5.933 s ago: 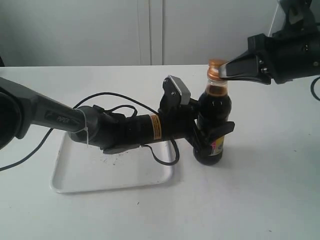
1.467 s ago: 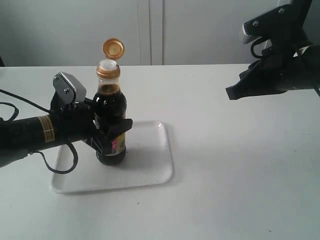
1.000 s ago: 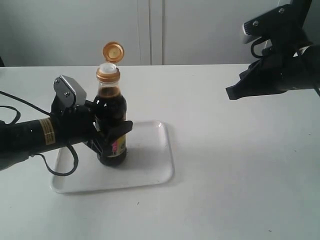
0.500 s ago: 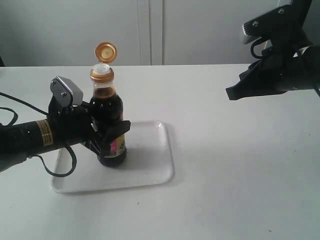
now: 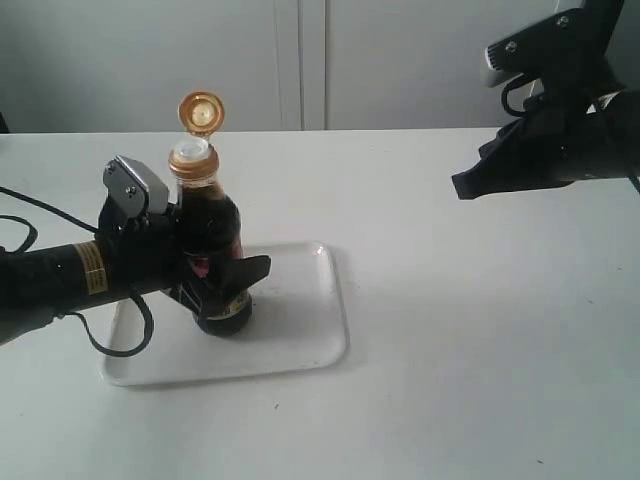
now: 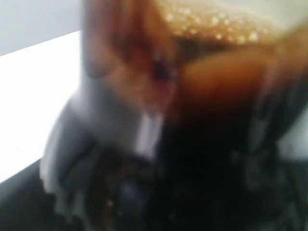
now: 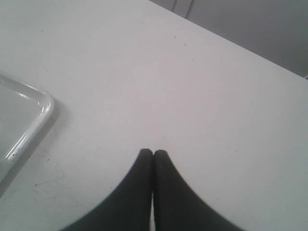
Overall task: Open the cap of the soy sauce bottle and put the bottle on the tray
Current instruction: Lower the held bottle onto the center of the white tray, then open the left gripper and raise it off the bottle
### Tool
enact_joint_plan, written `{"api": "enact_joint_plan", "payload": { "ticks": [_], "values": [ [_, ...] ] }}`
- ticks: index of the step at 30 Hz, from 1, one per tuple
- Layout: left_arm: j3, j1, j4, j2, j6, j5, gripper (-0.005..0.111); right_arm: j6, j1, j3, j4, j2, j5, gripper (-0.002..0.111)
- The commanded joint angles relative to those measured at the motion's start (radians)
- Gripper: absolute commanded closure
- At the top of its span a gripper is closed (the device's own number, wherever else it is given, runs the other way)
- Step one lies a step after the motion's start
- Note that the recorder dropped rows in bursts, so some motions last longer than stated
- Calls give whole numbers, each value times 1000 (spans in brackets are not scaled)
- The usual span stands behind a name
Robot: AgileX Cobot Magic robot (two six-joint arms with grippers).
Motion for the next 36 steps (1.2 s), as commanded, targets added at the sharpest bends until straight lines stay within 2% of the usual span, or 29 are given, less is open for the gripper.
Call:
{"api": "enact_joint_plan", "payload": {
  "ticks": [1, 13, 24, 32, 36],
  "values": [
    [8, -3, -6, -41, -9, 48, 7, -12, 2, 4, 1, 0, -15, 108],
    [8, -3, -7, -175, -31, 55, 7, -12, 2, 4, 1, 0, -23, 108],
    [8, -3, -120, -255, -21, 53, 7, -12, 2, 4, 1, 0, -23, 108],
    [8, -3, -149, -260, -21, -71, 7, -12, 2, 4, 1, 0, -20, 108],
    [8, -3, -199, -273, -5, -74, 7, -12, 2, 4, 1, 0, -19, 108]
  ]
}}
